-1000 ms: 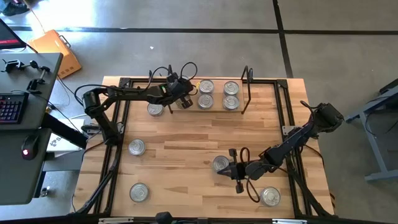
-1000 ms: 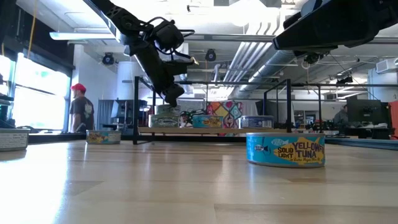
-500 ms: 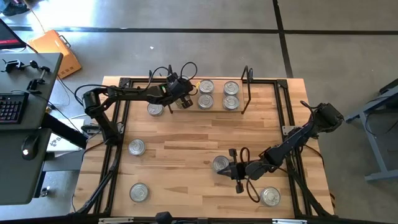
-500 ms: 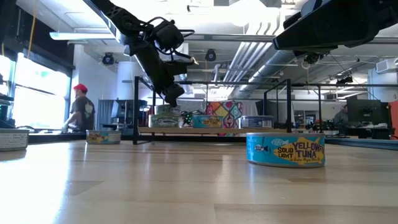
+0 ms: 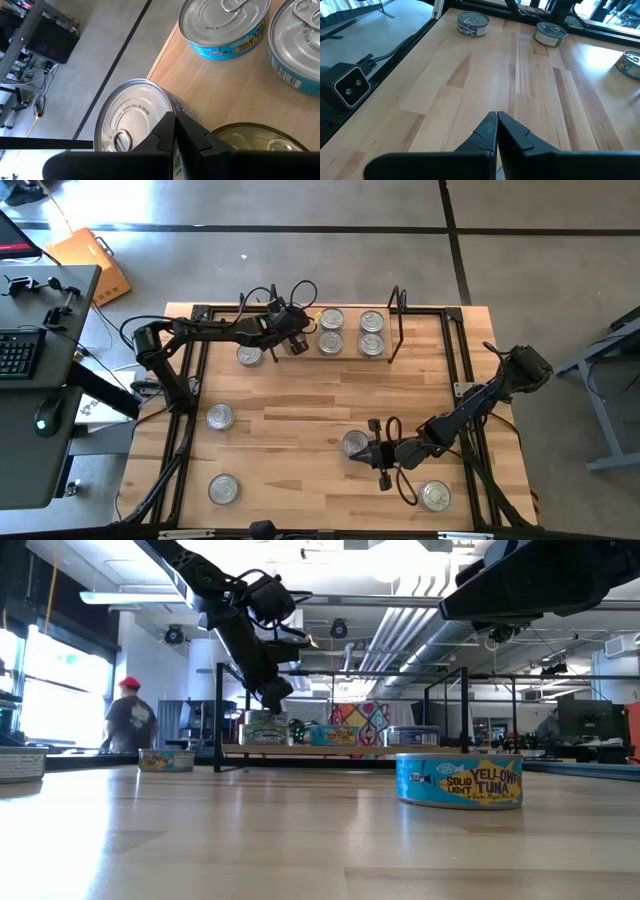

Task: Stack canned seafood by type on shelf
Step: Stack the green tuna can on top of the other green tuna can on the shelf, then stack the blue tuna can on top of the other blue tuna can on the shelf

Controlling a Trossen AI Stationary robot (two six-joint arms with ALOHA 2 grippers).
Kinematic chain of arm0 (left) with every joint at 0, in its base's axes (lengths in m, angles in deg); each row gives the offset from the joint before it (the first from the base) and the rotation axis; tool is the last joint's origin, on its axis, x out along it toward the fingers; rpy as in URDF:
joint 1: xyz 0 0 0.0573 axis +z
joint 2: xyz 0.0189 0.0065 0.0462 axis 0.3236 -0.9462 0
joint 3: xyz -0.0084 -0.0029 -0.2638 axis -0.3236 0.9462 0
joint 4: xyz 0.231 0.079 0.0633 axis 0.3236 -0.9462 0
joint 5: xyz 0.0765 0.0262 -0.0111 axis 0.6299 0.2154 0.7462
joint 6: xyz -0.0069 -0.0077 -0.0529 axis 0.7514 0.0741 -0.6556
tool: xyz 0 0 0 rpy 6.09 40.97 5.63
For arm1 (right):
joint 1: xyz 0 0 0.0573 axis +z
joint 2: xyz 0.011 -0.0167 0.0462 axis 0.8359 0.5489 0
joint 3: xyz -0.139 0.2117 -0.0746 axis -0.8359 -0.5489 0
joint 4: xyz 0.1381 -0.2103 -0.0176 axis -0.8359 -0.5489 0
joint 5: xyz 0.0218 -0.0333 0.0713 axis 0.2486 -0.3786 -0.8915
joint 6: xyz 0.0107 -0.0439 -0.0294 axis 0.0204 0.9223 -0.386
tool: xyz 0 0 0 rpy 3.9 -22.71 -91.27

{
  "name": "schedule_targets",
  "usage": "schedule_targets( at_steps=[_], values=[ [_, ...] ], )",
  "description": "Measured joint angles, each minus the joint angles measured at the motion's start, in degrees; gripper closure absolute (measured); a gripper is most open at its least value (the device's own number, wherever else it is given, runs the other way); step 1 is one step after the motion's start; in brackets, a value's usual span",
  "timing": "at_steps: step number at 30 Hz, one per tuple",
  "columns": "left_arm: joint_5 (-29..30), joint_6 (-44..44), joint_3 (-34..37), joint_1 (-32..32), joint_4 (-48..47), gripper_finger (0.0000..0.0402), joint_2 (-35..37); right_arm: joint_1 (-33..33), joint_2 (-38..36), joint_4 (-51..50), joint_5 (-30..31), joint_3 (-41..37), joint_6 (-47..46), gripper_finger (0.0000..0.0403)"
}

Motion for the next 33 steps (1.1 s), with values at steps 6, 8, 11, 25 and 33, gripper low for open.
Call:
schedule_targets(
  at_steps=[6,8,11,25,33],
  values=[
    [-0.28,-0.13,0.00,0.00,0.54,0.0386,0.00,-0.01,0.00,0.00,0.00,0.00,0.00,0.0402],
    [-0.26,-1.00,0.00,0.00,0.59,0.0372,0.00,0.00,0.00,0.01,0.00,0.00,0.00,0.0402],
    [-0.17,-1.43,0.00,0.00,0.60,0.0348,0.00,0.00,0.00,0.01,-0.01,0.00,0.00,0.0402],
    [1.91,-0.91,-2.83,-3.45,-0.07,0.0303,2.48,-0.01,0.00,0.02,-0.02,0.02,0.01,0.0402],
    [1.88,7.90,-11.15,-14.12,0.04,0.0305,3.30,-0.16,0.00,0.09,-0.02,0.02,0.00,0.0402]
  ],
)
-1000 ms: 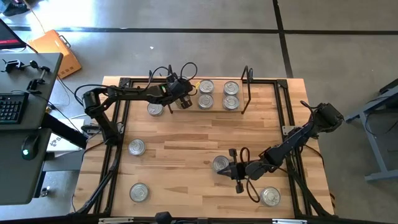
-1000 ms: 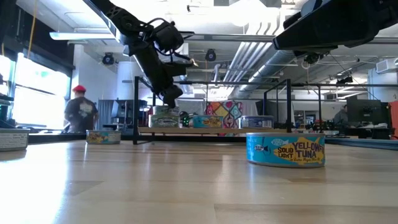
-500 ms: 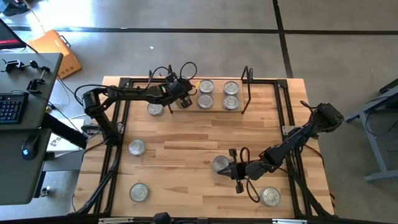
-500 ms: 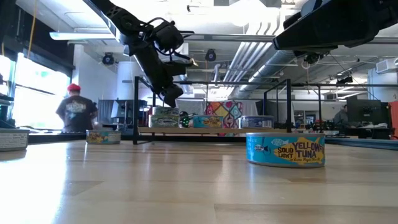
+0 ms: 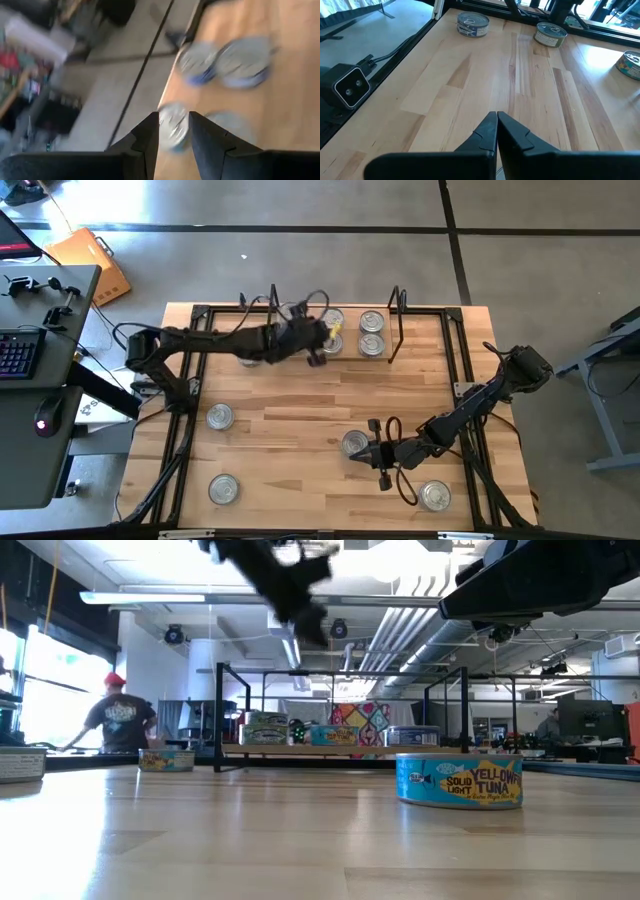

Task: Stack canned seafood by type on shelf
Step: Stack the blue tuna can on top of the other blue tuna can on the shelf

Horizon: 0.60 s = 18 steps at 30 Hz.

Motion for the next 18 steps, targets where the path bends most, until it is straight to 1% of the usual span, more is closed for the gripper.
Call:
schedule_targets(
  at_steps=[4,8,12,15,18],
  values=[
    [0.00,4.38,-2.42,-7.22,0.63,0.0305,0.00,0.00,0.00,0.00,0.00,0.00,0.00,0.0402],
    [-0.02,5.08,-2.90,-14.21,0.48,0.0305,0.04,0.04,0.00,-0.02,0.00,0.00,0.00,0.0402],
    [0.11,1.92,-1.74,-20.72,0.48,0.0305,0.07,0.04,0.00,-0.02,0.00,0.00,0.00,0.0402],
    [1.67,-2.10,-0.12,-25.07,0.64,0.0305,0.07,0.04,0.00,-0.02,0.00,0.00,0.00,0.0402],
    [2.37,-5.80,3.45,-28.40,3.99,0.0310,0.09,0.04,0.00,-0.02,0.00,0.00,0.00,0.0402]
  ],
)
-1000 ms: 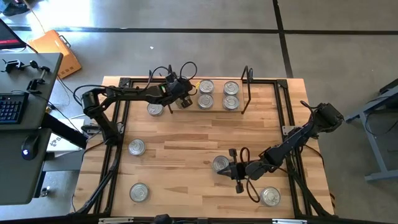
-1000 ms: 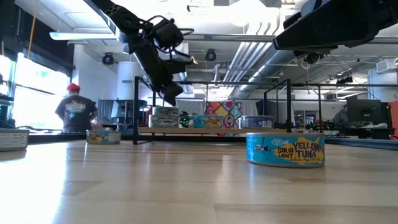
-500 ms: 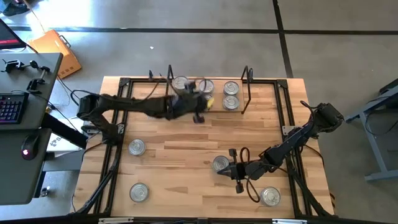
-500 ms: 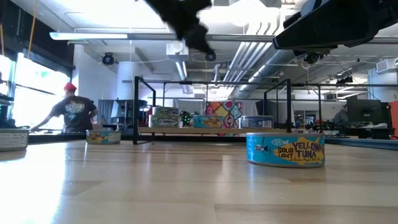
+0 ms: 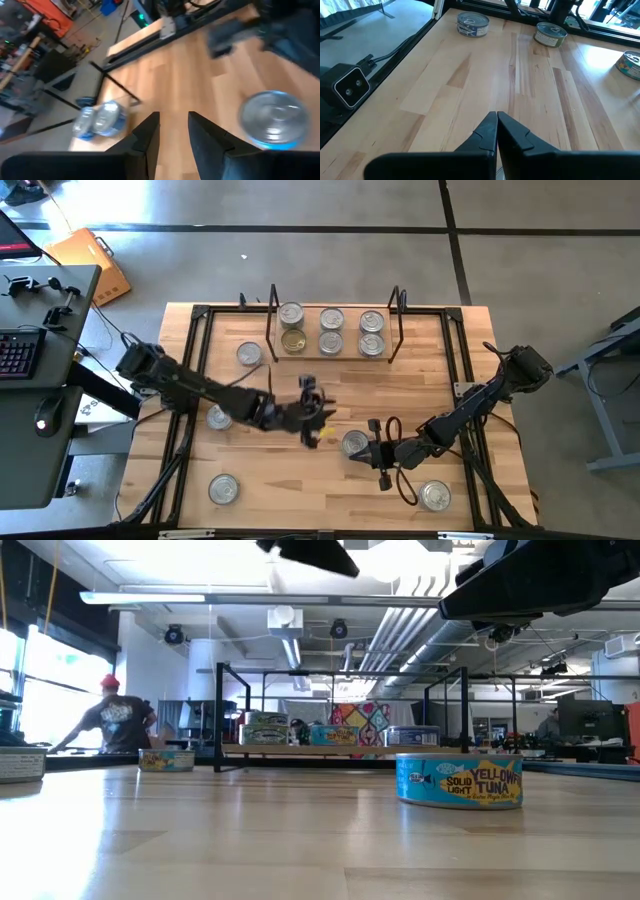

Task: Stack canned seafood by type on shelf
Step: Stack the blue tuna can on top of the other blue tuna can on the shelf

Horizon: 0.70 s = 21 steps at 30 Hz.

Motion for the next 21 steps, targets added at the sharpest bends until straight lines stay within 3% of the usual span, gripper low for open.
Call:
schedule_targets(
  at_steps=[7,14,21],
  values=[
    [2.36,-6.94,11.27,-4.63,14.47,0.0330,-0.02,0.00,0.00,0.00,0.00,0.00,0.00,0.0402],
    [0.28,-12.35,20.94,-6.08,33.01,0.0342,-0.78,0.00,0.00,0.03,0.00,0.00,-0.59,0.0402],
    [-2.73,-14.23,23.41,-6.07,38.92,0.0342,-4.22,0.00,0.02,0.26,-0.46,0.00,-4.74,0.0402]
  ],
)
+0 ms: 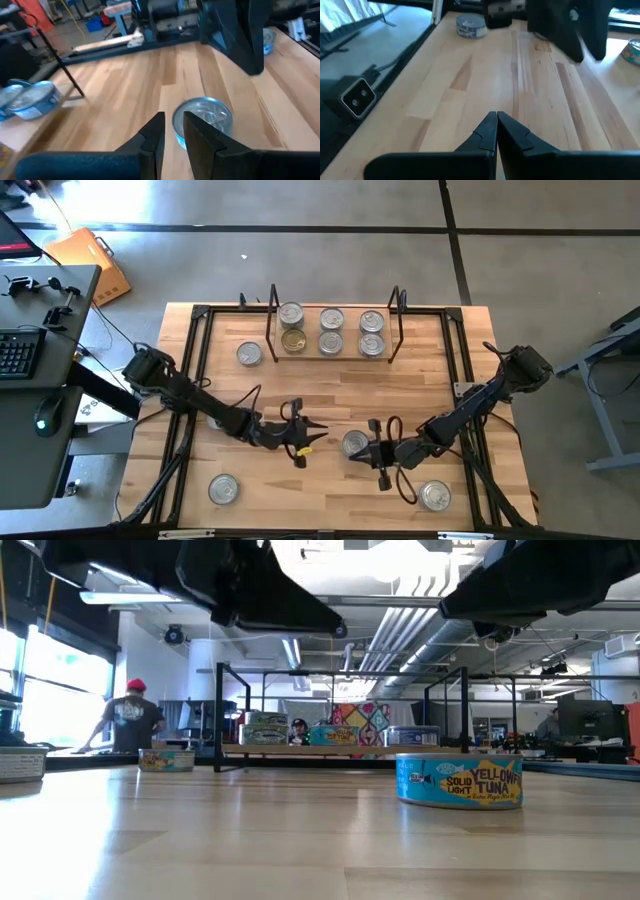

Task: Stack canned seafood by type on shelf
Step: Stack the blue tuna can on top of the other blue tuna can on the shelf

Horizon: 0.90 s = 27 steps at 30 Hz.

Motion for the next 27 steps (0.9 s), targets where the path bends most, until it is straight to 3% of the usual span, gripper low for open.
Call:
schedule_targets(
  at_steps=[8,12,17,20,24,27],
  values=[
    [-0.45,-5.21,-0.22,-0.37,-0.03,0.0342,-1.72,-2.32,-0.28,0.28,2.76,1.42,5.75,0.0402],
    [-0.45,-6.03,-0.22,-1.20,-0.32,0.0342,-1.72,-3.86,-0.25,1.98,9.29,1.55,3.56,0.0402],
    [-0.39,-9.81,-0.23,-2.90,-3.65,0.0342,-1.52,-5.45,1.21,4.73,9.25,1.53,1.67,0.0402],
    [-0.25,-14.15,-1.31,-4.83,-13.07,0.0342,-0.34,-5.64,2.52,6.59,9.09,1.53,2.29,0.0402],
    [-1.03,-25.51,-6.31,-9.01,-36.77,0.0342,1.28,-5.66,4.55,8.97,8.94,1.47,3.64,0.0402],
    [-6.92,-38.36,-10.97,-12.79,-52.60,0.0342,1.38,-5.68,5.05,9.81,8.94,1.46,5.27,0.0402]
  ],
)
